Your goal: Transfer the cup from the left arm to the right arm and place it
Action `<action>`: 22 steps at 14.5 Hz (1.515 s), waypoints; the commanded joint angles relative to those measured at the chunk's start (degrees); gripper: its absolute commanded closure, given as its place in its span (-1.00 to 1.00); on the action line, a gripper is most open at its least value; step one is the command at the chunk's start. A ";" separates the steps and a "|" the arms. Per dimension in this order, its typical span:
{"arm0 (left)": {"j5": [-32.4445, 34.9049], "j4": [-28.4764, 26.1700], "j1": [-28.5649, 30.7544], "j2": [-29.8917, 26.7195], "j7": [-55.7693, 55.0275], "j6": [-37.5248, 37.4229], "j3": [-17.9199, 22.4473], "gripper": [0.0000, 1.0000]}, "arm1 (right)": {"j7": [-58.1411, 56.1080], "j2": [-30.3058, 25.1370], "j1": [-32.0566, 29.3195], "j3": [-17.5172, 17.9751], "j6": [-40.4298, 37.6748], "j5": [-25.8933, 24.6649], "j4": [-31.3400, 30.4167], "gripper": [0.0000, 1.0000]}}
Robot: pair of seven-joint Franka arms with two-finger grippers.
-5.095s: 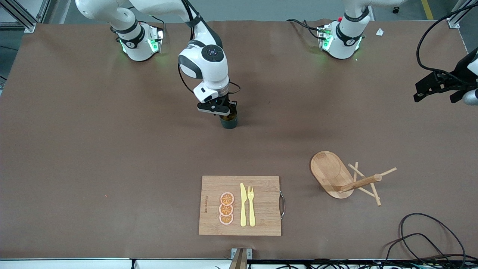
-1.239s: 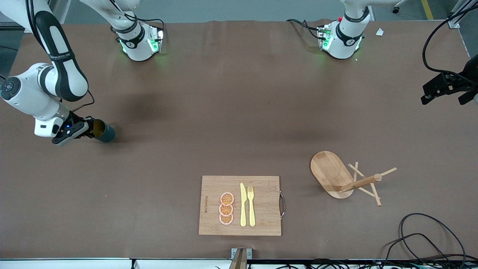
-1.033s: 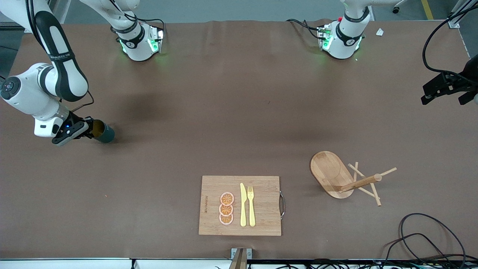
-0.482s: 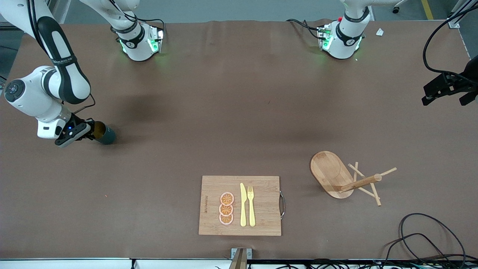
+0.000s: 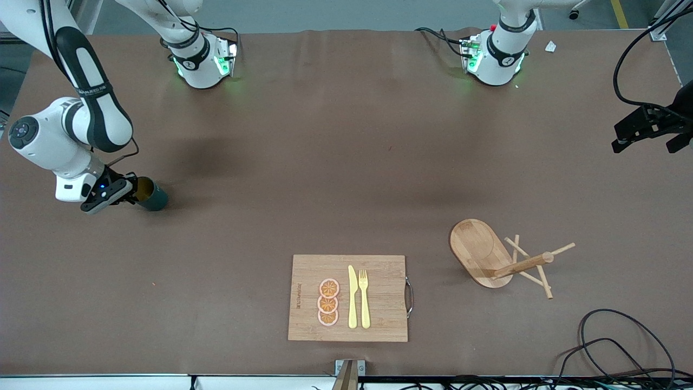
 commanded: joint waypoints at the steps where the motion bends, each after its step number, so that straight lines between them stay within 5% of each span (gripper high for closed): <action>1: 1.18 0.62 0.17 -0.17 -0.49 0.12 -0.38 -1.00 | -2.26 -0.48 -0.47 0.37 0.79 1.97 -0.57 0.43; 7: 1.19 0.62 0.08 -0.17 -0.40 0.03 -0.38 -1.00 | -2.00 -0.48 -0.12 0.46 0.62 2.06 -0.57 -0.53; 10: 1.18 0.62 0.17 -0.17 -0.49 0.12 -0.38 -1.00 | -1.65 -0.74 0.14 0.63 -0.52 2.24 0.05 -0.60; 13: 1.18 0.62 0.17 -0.26 -0.40 0.03 -0.38 -1.00 | 0.45 -1.62 0.75 0.63 -10.50 5.39 4.25 -0.64; 18: 1.18 0.62 0.17 -0.26 -0.40 0.12 -0.38 -1.00 | 16.50 -1.62 0.58 -0.07 -35.30 4.96 24.71 -0.79; 22: 1.10 0.62 0.17 -0.26 -0.32 0.03 -0.38 -1.00 | 45.75 -1.44 0.84 0.45 -47.15 0.04 38.42 -0.79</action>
